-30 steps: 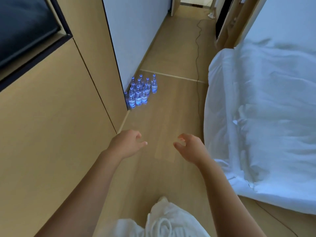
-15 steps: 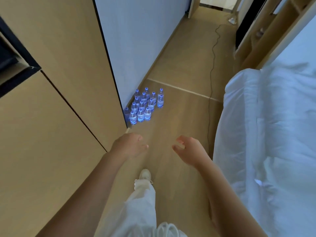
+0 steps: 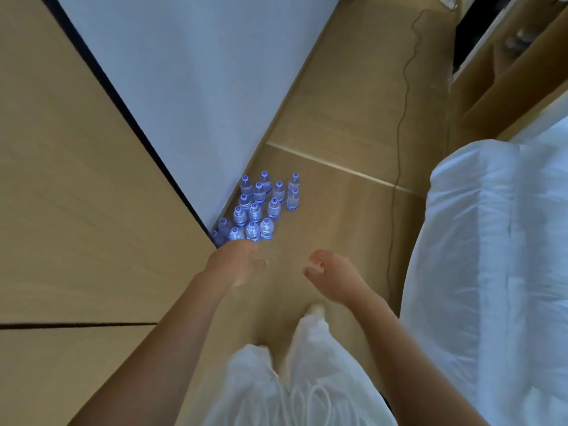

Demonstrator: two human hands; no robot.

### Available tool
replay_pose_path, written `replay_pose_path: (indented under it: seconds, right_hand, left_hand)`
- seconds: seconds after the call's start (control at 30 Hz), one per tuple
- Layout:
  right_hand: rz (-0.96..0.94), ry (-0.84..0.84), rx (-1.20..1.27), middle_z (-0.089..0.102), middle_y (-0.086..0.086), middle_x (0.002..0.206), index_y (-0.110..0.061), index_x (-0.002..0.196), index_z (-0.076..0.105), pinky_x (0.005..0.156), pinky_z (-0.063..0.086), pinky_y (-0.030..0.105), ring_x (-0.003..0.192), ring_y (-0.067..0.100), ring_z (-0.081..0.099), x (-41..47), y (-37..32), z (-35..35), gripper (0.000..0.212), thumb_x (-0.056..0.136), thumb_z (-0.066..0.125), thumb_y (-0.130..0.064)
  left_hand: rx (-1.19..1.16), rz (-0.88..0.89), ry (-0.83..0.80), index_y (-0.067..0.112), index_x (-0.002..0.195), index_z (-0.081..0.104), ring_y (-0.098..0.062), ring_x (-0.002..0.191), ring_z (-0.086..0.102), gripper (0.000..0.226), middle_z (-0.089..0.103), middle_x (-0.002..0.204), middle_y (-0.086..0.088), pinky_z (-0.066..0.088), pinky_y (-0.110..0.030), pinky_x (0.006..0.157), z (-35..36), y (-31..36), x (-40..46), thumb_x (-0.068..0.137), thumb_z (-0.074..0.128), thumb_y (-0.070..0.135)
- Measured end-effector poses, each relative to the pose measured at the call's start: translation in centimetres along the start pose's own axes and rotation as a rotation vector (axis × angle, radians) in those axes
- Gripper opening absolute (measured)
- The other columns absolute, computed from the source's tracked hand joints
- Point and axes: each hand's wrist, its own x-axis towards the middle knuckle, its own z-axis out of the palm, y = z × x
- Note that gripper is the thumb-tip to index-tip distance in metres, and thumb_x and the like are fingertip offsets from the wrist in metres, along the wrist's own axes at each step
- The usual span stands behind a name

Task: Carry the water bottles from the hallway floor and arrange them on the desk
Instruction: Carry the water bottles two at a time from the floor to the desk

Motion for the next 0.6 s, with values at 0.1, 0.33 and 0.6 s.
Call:
replay_pose_path:
  seconds: [0.1, 0.33, 0.6]
  right_hand:
    - [0.006, -0.072, 0.018, 0.06, 0.0, 0.113, -0.016, 0.114, 0.058, 0.077, 0.035, 0.021, 0.1, 0.018, 0.054, 5.5, -0.1, -1.6, 0.03, 0.089, 0.055, -0.032]
    - [-0.005, -0.25, 0.027, 0.051, 0.003, 0.092, -0.016, 0.096, 0.052, 0.073, 0.034, 0.023, 0.085, 0.018, 0.045, 18.6, 0.6, -4.8, 0.005, 0.093, 0.052, -0.02]
    - [0.113, -0.41, -0.019, 0.061, 0.015, 0.101, -0.003, 0.102, 0.058, 0.08, 0.042, 0.032, 0.099, 0.031, 0.057, 31.4, 3.7, -0.4, 0.024, 0.092, 0.053, -0.024]
  left_hand:
    - [-0.057, -0.045, 0.008, 0.019, 0.095, 0.055, -0.025, 0.099, 0.058, 0.021, 0.063, 0.107, -0.005, 0.044, -0.033, 0.081, -1.0, 0.5, 4.7, 0.087, 0.055, 0.038]
    - [-0.298, -0.257, 0.018, 0.013, 0.127, 0.052, -0.023, 0.115, 0.054, 0.049, 0.06, 0.124, -0.004, 0.041, -0.036, 0.099, -1.3, 1.3, 17.0, 0.085, 0.063, 0.036]
    - [-0.491, -0.556, 0.01, 0.012, 0.131, 0.048, -0.023, 0.121, 0.05, 0.059, 0.056, 0.128, -0.008, 0.036, -0.03, 0.099, 5.3, -2.5, 29.2, 0.081, 0.068, 0.037]
